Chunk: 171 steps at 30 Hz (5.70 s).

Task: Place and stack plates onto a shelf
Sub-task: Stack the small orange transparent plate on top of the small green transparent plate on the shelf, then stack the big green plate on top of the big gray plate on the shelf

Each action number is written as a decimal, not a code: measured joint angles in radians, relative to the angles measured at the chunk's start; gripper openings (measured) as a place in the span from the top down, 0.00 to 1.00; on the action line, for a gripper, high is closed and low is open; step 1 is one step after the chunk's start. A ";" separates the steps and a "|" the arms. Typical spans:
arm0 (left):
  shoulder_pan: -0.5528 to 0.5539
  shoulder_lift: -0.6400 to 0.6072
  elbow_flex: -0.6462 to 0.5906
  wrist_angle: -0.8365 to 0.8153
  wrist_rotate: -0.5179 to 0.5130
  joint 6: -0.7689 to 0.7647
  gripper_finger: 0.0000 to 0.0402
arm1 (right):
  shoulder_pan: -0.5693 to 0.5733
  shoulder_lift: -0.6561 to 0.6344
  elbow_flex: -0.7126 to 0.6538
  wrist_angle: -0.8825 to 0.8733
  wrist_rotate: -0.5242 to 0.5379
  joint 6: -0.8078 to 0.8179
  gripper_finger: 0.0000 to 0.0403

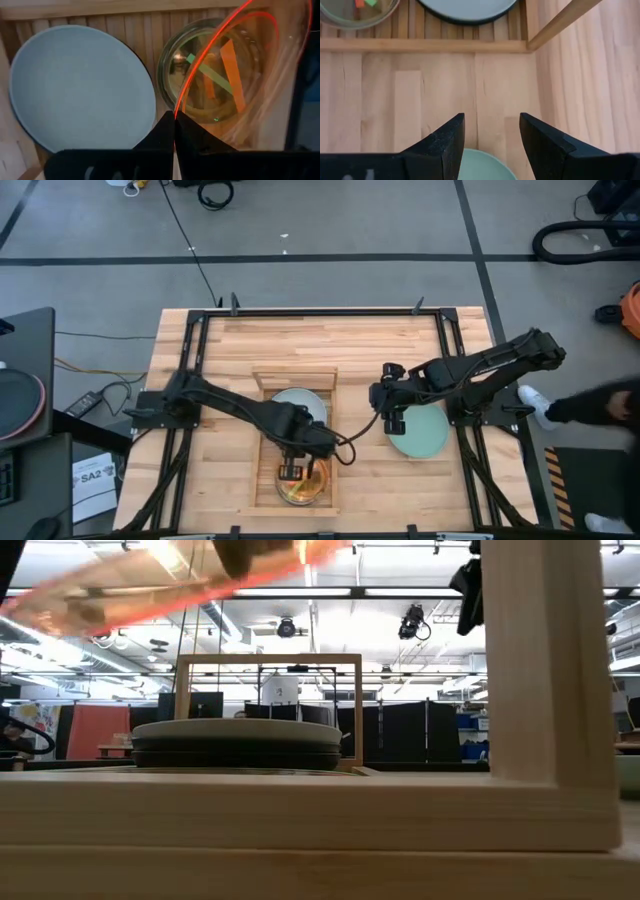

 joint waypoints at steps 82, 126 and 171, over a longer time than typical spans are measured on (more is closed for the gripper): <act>-0.117 -0.167 0.000 0.017 -0.331 0.032 0.66 | 0.026 0.001 -0.056 0.026 0.000 0.026 0.52; -0.470 -0.847 -0.551 -0.036 -1.025 -0.525 0.66 | 0.012 0.001 -0.056 0.047 0.002 -0.177 0.52; -0.497 -1.087 -1.434 1.323 -0.794 -0.174 0.66 | -0.451 0.000 -0.528 0.231 -0.330 -0.551 0.52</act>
